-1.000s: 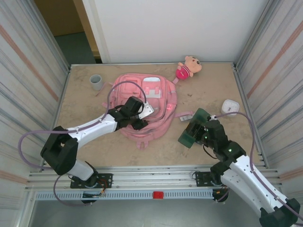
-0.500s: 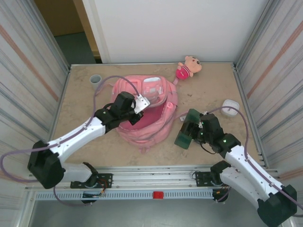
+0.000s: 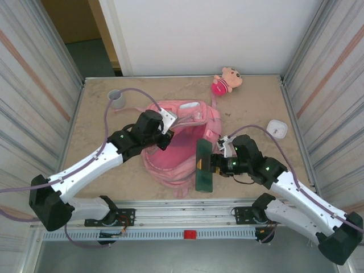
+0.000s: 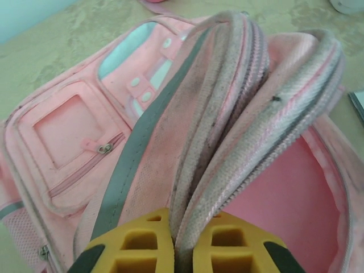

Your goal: Pack the student bag

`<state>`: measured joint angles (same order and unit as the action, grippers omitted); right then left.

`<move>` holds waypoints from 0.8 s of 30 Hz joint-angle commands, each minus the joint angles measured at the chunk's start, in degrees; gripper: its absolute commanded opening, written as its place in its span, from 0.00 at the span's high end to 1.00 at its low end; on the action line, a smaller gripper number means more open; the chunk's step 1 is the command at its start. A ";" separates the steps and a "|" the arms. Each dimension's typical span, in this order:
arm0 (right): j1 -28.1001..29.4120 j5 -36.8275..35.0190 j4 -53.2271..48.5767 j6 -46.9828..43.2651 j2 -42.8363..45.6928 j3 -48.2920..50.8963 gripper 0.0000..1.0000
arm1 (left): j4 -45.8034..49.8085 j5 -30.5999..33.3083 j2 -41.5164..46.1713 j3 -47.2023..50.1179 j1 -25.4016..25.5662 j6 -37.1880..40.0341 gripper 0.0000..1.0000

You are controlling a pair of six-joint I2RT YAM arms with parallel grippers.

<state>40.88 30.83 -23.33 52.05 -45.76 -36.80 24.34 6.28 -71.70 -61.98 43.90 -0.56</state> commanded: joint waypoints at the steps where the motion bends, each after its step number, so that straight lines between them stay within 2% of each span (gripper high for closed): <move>1: 3.14 2.62 6.82 3.80 -3.25 -2.22 0.43 | -2.37 6.16 0.90 -3.86 -0.13 -9.57 1.00; 5: 4.05 3.99 11.90 4.16 -12.13 -3.18 0.44 | 2.16 10.40 2.39 -3.81 1.44 -13.20 1.00; 9: 0.79 6.42 12.68 2.85 -19.80 -5.87 0.46 | 6.66 15.03 5.17 -3.28 4.26 -16.24 1.00; 16: -7.94 3.50 7.76 0.08 -28.42 -11.50 0.48 | 6.24 12.26 9.08 -0.08 5.95 -22.12 1.00; 19: -7.56 2.30 8.63 1.01 -30.95 -13.83 0.48 | 4.06 11.68 8.43 -0.67 6.00 -21.13 1.00; 24: -2.99 -3.09 11.82 4.55 -32.85 -16.72 0.48 | 1.44 12.08 6.43 -4.72 5.61 -16.89 1.00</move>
<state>36.05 32.77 -14.35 54.46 -77.78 -50.50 34.04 17.19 -65.89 -61.87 49.52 -19.29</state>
